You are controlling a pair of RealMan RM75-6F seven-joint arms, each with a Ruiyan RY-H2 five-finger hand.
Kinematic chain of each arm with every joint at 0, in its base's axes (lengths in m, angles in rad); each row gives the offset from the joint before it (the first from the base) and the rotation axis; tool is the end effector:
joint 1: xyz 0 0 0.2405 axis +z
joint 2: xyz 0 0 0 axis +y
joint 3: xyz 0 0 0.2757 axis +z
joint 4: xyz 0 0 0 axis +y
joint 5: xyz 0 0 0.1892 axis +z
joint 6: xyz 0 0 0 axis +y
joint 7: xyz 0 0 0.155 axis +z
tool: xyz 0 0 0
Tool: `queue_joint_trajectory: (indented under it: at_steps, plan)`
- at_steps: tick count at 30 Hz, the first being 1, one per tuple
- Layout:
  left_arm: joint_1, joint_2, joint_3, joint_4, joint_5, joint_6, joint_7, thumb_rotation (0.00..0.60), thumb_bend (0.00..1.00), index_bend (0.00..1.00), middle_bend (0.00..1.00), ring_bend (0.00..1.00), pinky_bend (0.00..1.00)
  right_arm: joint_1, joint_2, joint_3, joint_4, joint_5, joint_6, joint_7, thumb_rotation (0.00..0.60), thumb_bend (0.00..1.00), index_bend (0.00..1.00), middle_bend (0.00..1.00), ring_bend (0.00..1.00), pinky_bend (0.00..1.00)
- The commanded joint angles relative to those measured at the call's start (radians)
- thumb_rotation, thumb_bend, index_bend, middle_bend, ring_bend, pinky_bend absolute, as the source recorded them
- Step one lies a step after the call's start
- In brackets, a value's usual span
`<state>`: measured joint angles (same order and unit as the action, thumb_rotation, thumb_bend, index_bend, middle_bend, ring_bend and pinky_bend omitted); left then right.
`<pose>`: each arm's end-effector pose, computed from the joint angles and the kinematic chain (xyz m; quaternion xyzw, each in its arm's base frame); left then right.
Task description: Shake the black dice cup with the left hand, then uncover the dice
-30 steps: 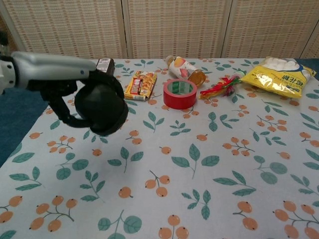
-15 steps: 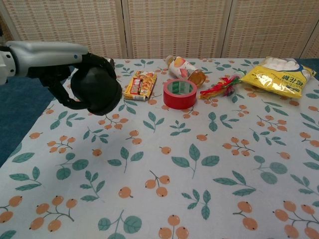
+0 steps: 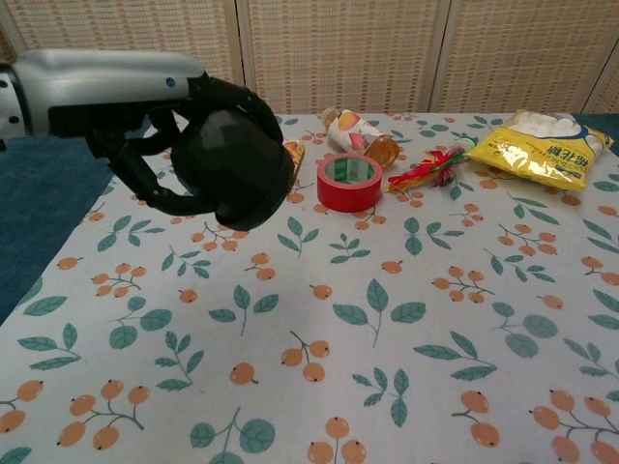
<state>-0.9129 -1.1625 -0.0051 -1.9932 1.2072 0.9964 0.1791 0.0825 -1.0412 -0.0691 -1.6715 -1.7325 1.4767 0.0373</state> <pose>-0.0832 0.3088 0.0765 -0.8007 -0.3616 -0.3980 0.2640 -0.2927 -0.1628 0.1755 0.6773 -0.3827 0.3907 0.4921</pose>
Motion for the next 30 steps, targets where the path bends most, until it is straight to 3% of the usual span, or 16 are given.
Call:
queue_joint_trajectory:
  at_steps: [1, 3, 5, 9, 15, 20, 25, 27, 30]
  plan:
    - [-0.081, -0.146, 0.057, 0.385, -0.457, -0.066, 0.385, 0.6, 0.68, 0.71, 0.79, 0.67, 0.88, 0.001, 0.0, -0.002, -0.001, -0.004, -0.001, -0.002, 0.6, 0.17, 0.0, 0.0, 0.0, 0.0]
    - [-0.073, -0.134, 0.028, 0.279, -0.502, -0.066, 0.359, 0.6, 0.68, 0.71, 0.79, 0.67, 0.88, 0.0, -0.002, 0.002, 0.002, 0.001, 0.002, -0.006, 0.6, 0.17, 0.0, 0.0, 0.0, 0.0]
    - [-0.071, -0.089, 0.021, 0.19, -0.461, -0.096, 0.329, 0.6, 0.68, 0.71, 0.79, 0.67, 0.88, 0.001, -0.005, 0.004, 0.001, 0.01, -0.003, -0.01, 0.6, 0.17, 0.0, 0.0, 0.0, 0.0]
    - [-0.085, -0.089, 0.065, 0.126, -0.384, -0.031, 0.485, 0.6, 0.68, 0.71, 0.79, 0.67, 0.87, 0.005, -0.007, 0.001, -0.006, 0.007, -0.012, -0.016, 0.6, 0.17, 0.0, 0.0, 0.0, 0.0]
    - [-0.12, -0.209, 0.105, 0.169, -0.527, 0.019, 0.695, 0.6, 0.68, 0.69, 0.76, 0.65, 0.84, -0.006, 0.004, -0.004, -0.005, -0.009, 0.016, -0.002, 0.6, 0.17, 0.0, 0.0, 0.0, 0.0]
    - [-0.129, -0.267, 0.102, 0.217, -0.615, 0.052, 0.768, 0.6, 0.64, 0.6, 0.71, 0.62, 0.81, -0.006, 0.01, -0.005, -0.001, -0.011, 0.02, 0.014, 0.6, 0.17, 0.0, 0.0, 0.0, 0.0]
    - [-0.161, -0.253, 0.101, 0.205, -0.742, 0.003, 0.805, 0.6, 0.56, 0.19, 0.52, 0.56, 0.84, -0.005, 0.011, -0.003, 0.001, -0.007, 0.018, 0.017, 0.6, 0.17, 0.0, 0.0, 0.0, 0.0]
    - [-0.169, -0.246, 0.096, 0.205, -0.774, -0.023, 0.795, 0.6, 0.54, 0.05, 0.43, 0.49, 0.81, -0.004, 0.01, -0.003, 0.0, -0.006, 0.016, 0.015, 0.6, 0.17, 0.0, 0.0, 0.0, 0.0]
    - [-0.172, -0.236, 0.093, 0.21, -0.78, -0.048, 0.772, 0.6, 0.51, 0.0, 0.28, 0.32, 0.69, -0.004, 0.009, -0.004, -0.001, -0.006, 0.014, 0.012, 0.6, 0.17, 0.0, 0.0, 0.0, 0.0]
